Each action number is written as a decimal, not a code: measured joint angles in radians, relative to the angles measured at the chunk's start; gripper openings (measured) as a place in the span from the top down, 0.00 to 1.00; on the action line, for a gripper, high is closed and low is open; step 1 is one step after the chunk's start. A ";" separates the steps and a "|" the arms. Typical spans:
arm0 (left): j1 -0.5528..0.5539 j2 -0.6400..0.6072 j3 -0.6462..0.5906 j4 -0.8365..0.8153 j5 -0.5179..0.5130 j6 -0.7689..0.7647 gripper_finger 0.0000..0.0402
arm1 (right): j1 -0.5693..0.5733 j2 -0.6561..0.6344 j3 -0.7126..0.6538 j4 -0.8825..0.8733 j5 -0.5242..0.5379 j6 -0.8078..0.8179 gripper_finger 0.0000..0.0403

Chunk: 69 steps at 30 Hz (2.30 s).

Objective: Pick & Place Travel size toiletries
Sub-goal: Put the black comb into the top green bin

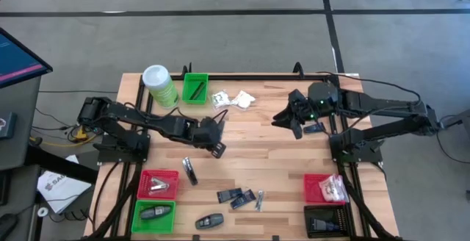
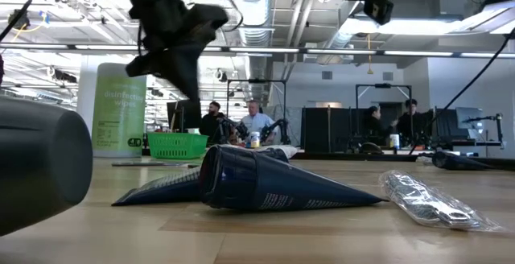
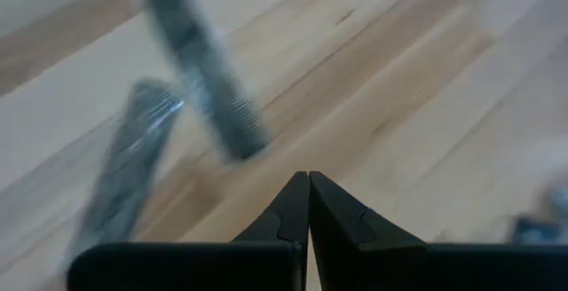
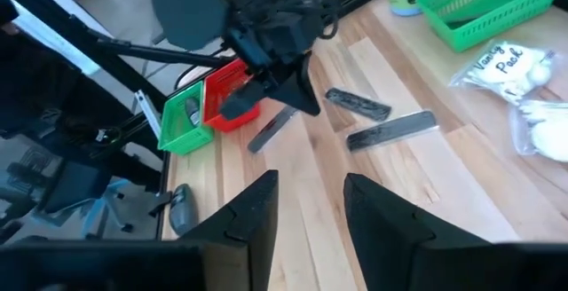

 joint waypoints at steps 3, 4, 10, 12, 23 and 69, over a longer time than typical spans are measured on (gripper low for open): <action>0.005 0.000 -0.001 -0.067 0.044 0.000 1.00 | -0.018 0.026 0.001 0.013 -0.024 -0.005 0.71; 0.005 0.000 -0.001 -0.078 0.052 0.000 1.00 | -0.022 0.034 0.000 0.006 -0.027 -0.008 0.72; 0.005 0.000 -0.001 -0.099 0.064 -0.033 1.00 | -0.043 0.112 0.000 0.042 -0.046 -0.010 0.76; 0.001 0.000 -0.001 -0.100 0.070 -0.057 1.00 | -0.048 0.142 0.000 0.070 -0.076 -0.010 0.79; -0.018 0.000 -0.001 -0.097 0.069 -0.057 1.00 | -0.033 0.216 0.064 0.092 -0.098 0.004 0.98; 0.063 -0.008 -0.235 -0.121 0.074 0.030 1.00 | -0.100 0.212 0.077 0.009 -0.128 0.072 1.00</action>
